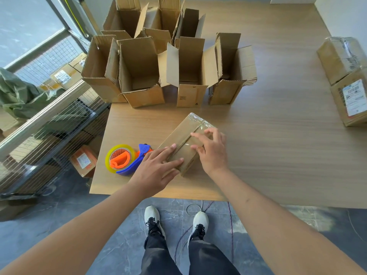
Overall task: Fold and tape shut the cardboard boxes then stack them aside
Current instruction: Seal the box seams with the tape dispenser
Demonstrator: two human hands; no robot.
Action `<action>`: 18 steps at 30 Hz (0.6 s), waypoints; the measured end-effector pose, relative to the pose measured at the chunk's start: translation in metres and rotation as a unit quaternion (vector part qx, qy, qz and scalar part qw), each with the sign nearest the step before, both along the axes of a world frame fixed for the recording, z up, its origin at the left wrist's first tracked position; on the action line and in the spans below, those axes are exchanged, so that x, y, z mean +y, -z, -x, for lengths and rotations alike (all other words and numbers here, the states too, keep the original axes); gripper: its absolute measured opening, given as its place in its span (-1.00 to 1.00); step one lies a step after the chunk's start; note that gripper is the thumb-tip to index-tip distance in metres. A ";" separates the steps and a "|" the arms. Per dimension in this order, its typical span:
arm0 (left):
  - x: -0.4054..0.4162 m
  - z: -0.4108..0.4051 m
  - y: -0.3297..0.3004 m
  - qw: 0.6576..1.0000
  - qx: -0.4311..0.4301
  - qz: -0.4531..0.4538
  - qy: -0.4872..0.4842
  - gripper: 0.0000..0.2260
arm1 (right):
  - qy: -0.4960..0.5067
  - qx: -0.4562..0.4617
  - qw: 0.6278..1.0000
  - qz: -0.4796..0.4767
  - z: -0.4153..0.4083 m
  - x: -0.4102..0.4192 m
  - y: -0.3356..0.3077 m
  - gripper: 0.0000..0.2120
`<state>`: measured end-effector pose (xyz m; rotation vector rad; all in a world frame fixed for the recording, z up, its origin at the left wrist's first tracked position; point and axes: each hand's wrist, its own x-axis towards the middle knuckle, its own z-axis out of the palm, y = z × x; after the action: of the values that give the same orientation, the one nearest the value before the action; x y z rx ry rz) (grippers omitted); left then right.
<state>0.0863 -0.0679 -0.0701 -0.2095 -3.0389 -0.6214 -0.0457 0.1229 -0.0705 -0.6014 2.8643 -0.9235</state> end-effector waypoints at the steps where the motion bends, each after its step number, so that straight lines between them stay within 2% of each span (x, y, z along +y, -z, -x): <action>1: 0.001 0.003 0.000 1.000 0.011 0.000 0.001 -0.63 | -0.004 -0.007 1.000 0.017 0.002 -0.002 0.001 -0.65; 7: 0.006 0.017 0.007 0.999 0.044 -0.015 -0.001 -0.71 | -0.065 -0.047 0.994 0.074 0.020 -0.014 0.007 -0.62; 12: 0.005 0.020 0.018 0.996 0.091 -0.013 0.003 -0.78 | -0.110 -0.087 0.983 0.114 0.012 0.006 0.004 -0.72; 16: 0.002 0.023 0.024 0.993 0.111 -0.043 0.005 -0.79 | -0.196 -0.032 0.976 0.089 -0.005 0.027 0.016 -0.40; 18: 0.000 0.024 0.025 0.992 0.115 -0.053 0.009 -0.79 | -0.212 -0.015 0.975 0.071 -0.009 0.031 0.023 -0.41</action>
<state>0.0625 -0.0681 -0.0954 -0.2843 -2.7789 -0.7051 -0.0368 0.1535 -0.0930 -1.1428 2.5024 -1.0473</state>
